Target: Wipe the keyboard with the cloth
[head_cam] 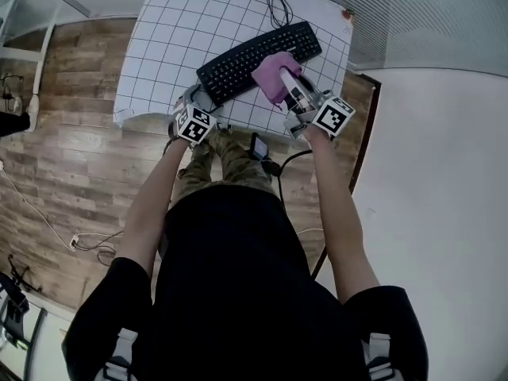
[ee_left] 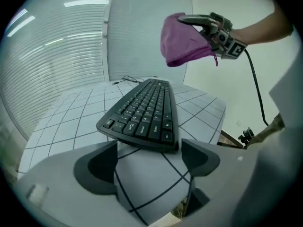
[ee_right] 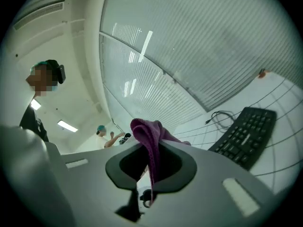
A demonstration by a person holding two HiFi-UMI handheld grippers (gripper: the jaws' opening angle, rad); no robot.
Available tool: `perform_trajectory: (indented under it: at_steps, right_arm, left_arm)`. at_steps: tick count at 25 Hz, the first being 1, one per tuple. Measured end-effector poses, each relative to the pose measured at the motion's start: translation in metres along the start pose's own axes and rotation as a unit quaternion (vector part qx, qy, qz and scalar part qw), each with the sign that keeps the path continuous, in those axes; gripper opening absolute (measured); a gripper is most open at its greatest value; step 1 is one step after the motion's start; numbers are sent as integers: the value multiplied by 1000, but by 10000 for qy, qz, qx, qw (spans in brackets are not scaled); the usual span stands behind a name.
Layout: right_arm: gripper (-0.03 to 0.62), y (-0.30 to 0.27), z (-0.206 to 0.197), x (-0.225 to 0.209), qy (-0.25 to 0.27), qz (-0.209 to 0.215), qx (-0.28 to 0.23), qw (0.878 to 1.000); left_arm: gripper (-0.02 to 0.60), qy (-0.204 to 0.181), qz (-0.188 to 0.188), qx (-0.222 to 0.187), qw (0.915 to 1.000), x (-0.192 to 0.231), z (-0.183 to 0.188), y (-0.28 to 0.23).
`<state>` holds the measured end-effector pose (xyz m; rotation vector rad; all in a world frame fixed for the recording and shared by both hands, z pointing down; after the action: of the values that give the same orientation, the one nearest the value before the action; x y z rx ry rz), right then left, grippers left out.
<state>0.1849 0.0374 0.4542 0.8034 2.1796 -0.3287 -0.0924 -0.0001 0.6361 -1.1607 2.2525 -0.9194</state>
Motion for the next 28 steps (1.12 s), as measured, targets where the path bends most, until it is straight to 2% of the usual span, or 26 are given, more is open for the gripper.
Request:
perform_trajectory:
  at_steps: [2,6,10,15,17,20,24,28]
  right_arm:
    - [41,24,11,-2,194,-286,-7,9994]
    - [43,61,37,-22,254,-698,-163,9971]
    - [43,79,66,-54,431,-888,-152,9950]
    - [43,92,99,-101,716,-866,-157,9935]
    - [43,97,109,-122,797,-968,-172,9920]
    - [43,102,120,-145,1028,-1215,69,9872]
    - [43,96,132,-168,1625,-1640,665,9707]
    - [43,79,133,-189,2522,-2136,1586,9304]
  left_arm:
    - [402,12,-24,30,10000,-2,-1,1]
    - [403,2,-64,28,10000,-3,-1,2]
    - [403,-36,-140,86,9999,-2,0,2]
    - [409,-94,-203,218,9995,-4,-1,1]
    - [417,-126,-223,229,9994,-3,0,1]
    - [428,-96,-243,283,9993,-4,3,1]
    - [437,-71,-250,326,9991,-5,4,3]
    - [439,-153,-267,281,9991,-3,2,1]
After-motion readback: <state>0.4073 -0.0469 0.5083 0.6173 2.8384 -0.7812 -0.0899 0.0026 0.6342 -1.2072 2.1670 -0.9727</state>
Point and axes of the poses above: the fingertips, and each gripper's own axes: y backward along the fingers, x to its left, z out of its top, the point moved 10 cm from there along y, backward along the fingers, and after that the axes turned 10 degrees about z, right-handed, at the moved point
